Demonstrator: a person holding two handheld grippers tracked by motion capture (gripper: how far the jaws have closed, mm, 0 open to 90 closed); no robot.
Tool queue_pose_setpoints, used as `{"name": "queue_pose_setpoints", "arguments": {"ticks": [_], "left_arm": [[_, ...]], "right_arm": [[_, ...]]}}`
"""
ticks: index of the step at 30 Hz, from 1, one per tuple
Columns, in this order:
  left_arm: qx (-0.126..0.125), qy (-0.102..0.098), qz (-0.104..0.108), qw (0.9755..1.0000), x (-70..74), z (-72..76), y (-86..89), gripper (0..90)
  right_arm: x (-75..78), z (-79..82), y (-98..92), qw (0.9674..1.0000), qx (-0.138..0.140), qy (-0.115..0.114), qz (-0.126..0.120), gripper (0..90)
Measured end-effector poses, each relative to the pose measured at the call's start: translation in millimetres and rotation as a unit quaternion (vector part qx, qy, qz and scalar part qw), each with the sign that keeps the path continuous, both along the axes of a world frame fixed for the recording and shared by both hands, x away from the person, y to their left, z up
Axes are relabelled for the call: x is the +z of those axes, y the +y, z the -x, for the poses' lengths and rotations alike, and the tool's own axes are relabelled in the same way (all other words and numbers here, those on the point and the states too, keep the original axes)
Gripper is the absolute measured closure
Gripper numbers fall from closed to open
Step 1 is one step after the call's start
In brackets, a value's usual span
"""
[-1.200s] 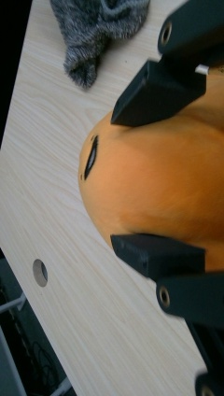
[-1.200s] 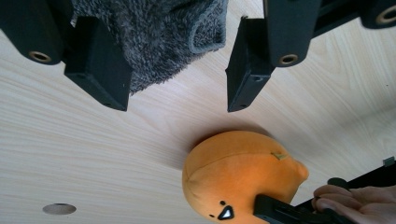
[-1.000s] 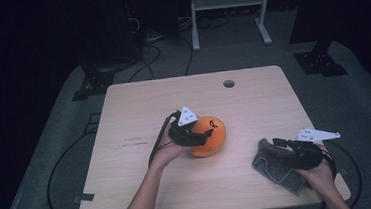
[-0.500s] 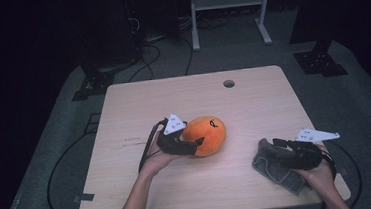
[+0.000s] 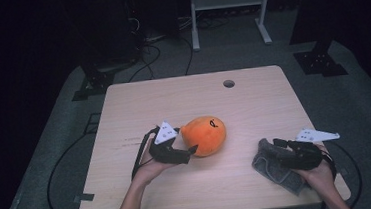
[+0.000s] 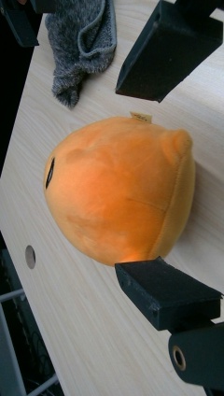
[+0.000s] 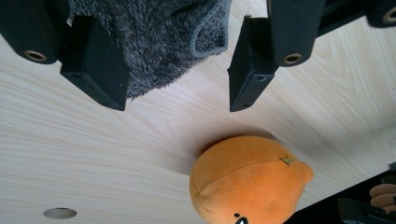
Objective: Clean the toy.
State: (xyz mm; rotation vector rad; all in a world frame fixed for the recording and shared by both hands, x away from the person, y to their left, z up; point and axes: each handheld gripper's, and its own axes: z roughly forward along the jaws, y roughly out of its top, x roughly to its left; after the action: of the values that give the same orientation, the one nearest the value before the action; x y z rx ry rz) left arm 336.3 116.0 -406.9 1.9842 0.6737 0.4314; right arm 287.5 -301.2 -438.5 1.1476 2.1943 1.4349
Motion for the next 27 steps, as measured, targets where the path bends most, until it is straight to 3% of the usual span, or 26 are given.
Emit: {"name": "queue_pose_setpoints", "arguments": {"ticks": [27], "left_arm": [[0.032,0.009,0.001,0.9995,-22.1,27.3,39.8,9.1]], "right_arm": [[-2.2,3.4,1.0,1.0,-0.001,0.004,0.003,36.8]]}}
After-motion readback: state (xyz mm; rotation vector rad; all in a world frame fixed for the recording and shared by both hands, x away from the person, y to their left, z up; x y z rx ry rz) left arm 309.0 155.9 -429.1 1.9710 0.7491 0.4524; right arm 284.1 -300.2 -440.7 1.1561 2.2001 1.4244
